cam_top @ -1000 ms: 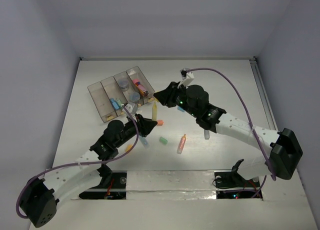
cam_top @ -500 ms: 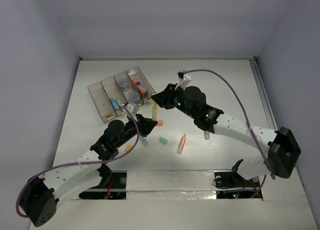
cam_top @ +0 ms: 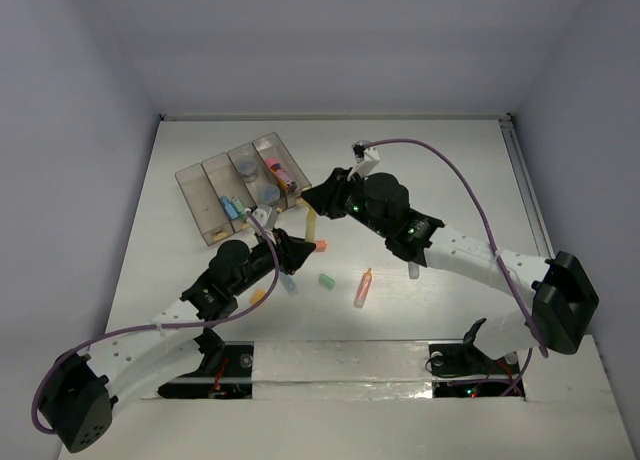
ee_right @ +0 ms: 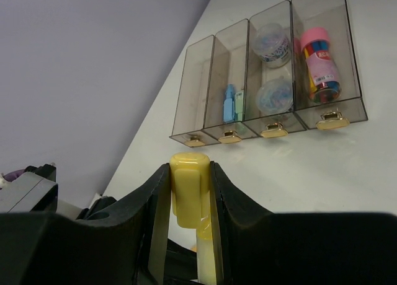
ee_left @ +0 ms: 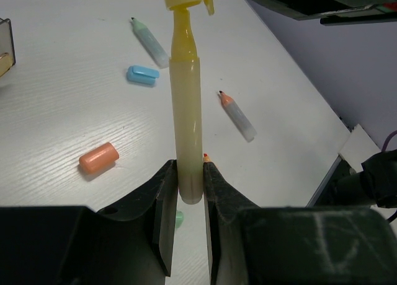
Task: Sort the stationery into containers
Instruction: Close the pen cap on the pen.
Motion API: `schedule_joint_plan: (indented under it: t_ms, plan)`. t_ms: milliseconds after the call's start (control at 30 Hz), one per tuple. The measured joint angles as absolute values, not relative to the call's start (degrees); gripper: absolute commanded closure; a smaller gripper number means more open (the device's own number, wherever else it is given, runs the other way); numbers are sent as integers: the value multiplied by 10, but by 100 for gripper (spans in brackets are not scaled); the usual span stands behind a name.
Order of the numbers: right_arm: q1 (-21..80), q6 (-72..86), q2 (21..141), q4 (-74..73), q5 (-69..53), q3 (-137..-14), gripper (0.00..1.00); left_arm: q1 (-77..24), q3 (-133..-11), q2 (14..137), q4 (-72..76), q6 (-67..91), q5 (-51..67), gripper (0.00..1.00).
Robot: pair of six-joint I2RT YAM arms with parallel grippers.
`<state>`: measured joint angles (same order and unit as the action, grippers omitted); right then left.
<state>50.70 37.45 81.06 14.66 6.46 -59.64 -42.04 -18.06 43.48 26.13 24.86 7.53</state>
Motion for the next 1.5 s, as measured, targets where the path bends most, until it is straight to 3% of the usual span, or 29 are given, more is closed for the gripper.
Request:
schedule_joint_plan:
  t_ms: [1500]
  plan:
    - [521,359,810,171,82,-580,81,-432,-197,425,246,245,27,100]
